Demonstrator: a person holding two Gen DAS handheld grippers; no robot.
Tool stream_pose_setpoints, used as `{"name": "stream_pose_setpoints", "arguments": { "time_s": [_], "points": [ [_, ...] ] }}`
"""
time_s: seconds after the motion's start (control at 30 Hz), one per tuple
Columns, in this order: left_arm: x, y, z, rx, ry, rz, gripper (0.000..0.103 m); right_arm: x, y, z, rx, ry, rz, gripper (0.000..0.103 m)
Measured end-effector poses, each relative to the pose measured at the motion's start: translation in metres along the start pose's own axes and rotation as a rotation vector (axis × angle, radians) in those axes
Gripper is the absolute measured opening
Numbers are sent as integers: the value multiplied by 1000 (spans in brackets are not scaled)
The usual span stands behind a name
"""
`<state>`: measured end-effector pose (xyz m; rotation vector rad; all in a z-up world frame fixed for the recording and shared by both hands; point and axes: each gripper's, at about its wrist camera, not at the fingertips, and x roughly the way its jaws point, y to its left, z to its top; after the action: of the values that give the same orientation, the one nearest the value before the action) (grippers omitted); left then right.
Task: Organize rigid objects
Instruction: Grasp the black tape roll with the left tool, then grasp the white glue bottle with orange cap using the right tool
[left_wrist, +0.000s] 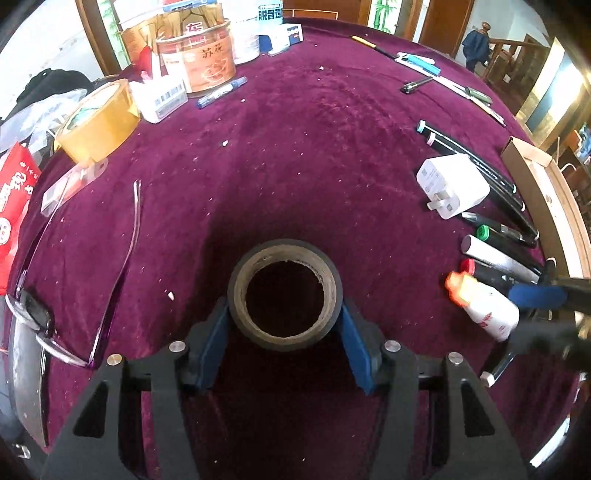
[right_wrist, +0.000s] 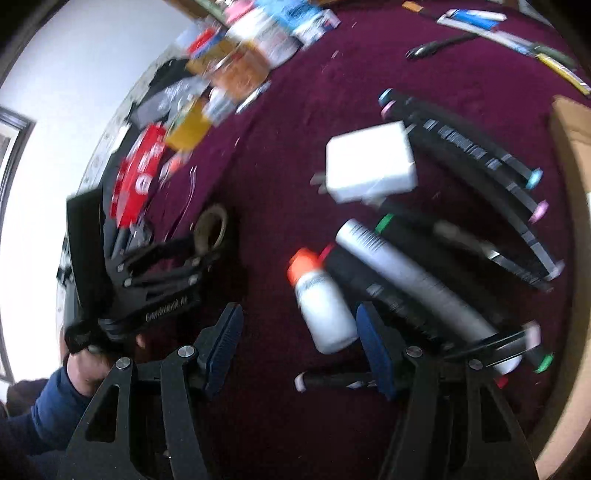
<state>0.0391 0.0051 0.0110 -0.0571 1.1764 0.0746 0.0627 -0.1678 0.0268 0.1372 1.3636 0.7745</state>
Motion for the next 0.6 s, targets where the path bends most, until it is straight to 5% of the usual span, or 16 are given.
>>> {"name": "stream_pose_setpoints", "arguments": {
  "time_s": [0.1, 0.33, 0.4, 0.47, 0.6],
  "points": [
    [0, 1, -1, -3, -2, 2, 57, 2, 14, 0, -85, -4, -110, 59],
    [4, -3, 4, -5, -14, 9, 61, 11, 9, 6, -79, 7, -182, 58],
    [6, -2, 5, 4, -35, 10, 62, 17, 12, 2, -84, 18, -206, 50],
    [6, -2, 5, 9, -46, 7, 59, 18, 21, -4, -135, 10, -281, 24],
    [1, -1, -2, -7, -57, 5, 57, 3, 22, -12, -119, -33, -256, 24]
  ]
}}
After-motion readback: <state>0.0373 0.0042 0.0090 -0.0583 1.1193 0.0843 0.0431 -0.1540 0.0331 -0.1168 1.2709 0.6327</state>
